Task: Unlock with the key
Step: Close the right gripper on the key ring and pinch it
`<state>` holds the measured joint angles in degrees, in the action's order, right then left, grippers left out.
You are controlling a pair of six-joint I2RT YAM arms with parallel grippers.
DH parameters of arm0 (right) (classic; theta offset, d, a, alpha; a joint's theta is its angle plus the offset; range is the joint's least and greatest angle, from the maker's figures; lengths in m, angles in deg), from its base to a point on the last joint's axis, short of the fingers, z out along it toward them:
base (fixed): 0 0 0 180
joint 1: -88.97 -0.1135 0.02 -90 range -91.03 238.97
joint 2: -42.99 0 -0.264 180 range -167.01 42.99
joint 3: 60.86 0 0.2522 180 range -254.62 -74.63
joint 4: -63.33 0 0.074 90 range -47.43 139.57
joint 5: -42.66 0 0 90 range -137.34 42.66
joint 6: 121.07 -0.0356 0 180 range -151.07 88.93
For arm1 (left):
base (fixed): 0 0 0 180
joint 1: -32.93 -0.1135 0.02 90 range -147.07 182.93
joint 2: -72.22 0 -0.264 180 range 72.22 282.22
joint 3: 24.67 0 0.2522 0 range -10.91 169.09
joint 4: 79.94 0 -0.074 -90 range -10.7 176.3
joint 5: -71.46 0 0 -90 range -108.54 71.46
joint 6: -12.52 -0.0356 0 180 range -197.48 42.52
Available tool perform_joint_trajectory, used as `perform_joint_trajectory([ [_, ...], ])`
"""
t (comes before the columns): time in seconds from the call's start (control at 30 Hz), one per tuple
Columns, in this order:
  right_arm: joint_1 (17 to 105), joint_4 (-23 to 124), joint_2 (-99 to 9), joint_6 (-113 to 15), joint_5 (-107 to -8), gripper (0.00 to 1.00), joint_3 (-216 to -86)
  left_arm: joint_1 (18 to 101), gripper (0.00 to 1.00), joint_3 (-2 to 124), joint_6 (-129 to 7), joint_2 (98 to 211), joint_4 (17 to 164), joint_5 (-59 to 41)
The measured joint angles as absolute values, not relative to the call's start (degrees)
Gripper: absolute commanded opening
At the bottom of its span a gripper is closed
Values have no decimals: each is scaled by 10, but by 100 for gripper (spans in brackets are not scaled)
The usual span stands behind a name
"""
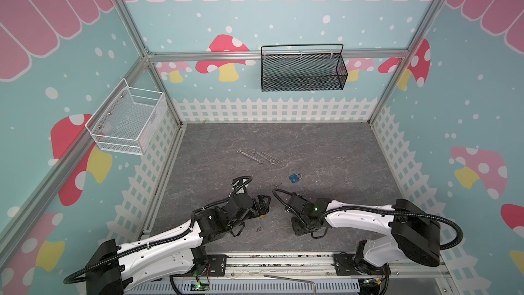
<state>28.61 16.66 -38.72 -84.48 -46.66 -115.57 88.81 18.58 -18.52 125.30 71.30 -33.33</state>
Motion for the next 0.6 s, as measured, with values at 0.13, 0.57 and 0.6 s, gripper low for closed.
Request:
perform_joint_trajectory([
  [0.13,287,169,-370,-847,-479,40,-1138,887,100,187,-186,1269,713,-333],
  [0.57,290,183,-368,-842,-483,20,-1131,885,100,198,-190,1298,714,-318],
  [0.6,290,183,-368,-840,-483,19,-1131,885,100,198,-190,1298,714,-318],
])
